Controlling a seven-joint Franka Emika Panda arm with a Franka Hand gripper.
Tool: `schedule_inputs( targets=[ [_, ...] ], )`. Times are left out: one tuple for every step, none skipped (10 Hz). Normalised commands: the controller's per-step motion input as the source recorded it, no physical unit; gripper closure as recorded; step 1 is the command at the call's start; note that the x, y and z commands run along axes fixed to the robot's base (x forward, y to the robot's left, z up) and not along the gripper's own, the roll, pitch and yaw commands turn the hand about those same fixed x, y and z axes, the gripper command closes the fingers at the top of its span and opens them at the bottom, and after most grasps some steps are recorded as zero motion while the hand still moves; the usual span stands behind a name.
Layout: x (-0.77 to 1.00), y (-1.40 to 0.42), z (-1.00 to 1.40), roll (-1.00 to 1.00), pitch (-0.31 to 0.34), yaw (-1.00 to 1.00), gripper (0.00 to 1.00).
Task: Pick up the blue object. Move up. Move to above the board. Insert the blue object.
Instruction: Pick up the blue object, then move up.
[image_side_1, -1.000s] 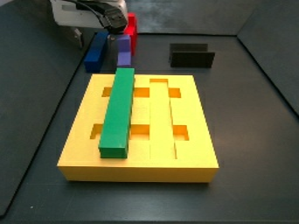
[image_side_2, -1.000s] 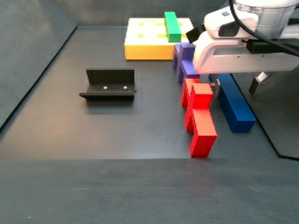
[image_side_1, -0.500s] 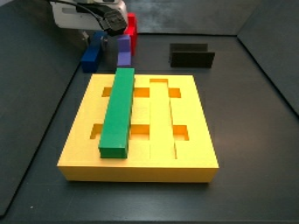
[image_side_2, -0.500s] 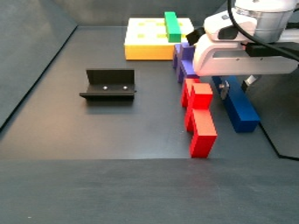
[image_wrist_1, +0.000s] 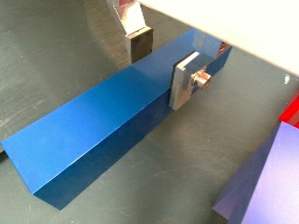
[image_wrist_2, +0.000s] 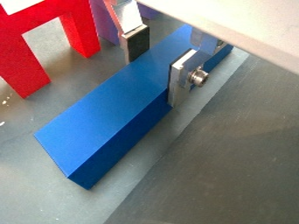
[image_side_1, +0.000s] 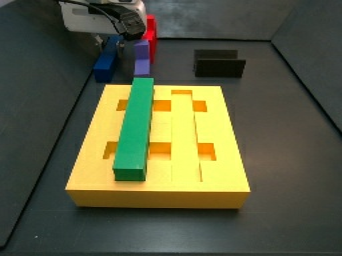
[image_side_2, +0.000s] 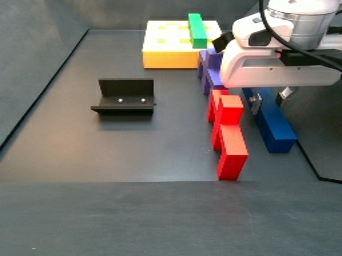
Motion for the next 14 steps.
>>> schedule_inputs(
  targets=[
    [0.00, 0.00, 0.00, 0.00, 0.000, 0.00, 1.00],
    [0.00, 0.00, 0.00, 0.00, 0.000, 0.00, 1.00],
    [0.00, 0.00, 0.00, 0.00, 0.000, 0.00, 1.00],
    [0.00, 0.00, 0.00, 0.00, 0.000, 0.00, 1.00],
    [0.00, 0.00, 0.00, 0.00, 0.000, 0.00, 1.00],
    [0.00, 0.00, 0.00, 0.00, 0.000, 0.00, 1.00],
    [0.00, 0.00, 0.00, 0.00, 0.000, 0.00, 1.00],
    [0.00, 0.00, 0.00, 0.00, 0.000, 0.00, 1.00],
    [0.00, 0.00, 0.00, 0.00, 0.000, 0.00, 1.00],
    [0.00, 0.00, 0.00, 0.00, 0.000, 0.00, 1.00],
    [0.00, 0.00, 0.83, 0.00, 0.000, 0.00, 1.00],
    [0.04, -0.07, 0.84, 0.00, -0.011, -0.04, 1.00],
    [-0.01, -0.07, 0.70, 0.00, 0.031, -0.04, 1.00],
    [-0.02, -0.03, 0.44, 0.03, 0.025, -0.03, 1.00]
  ],
)
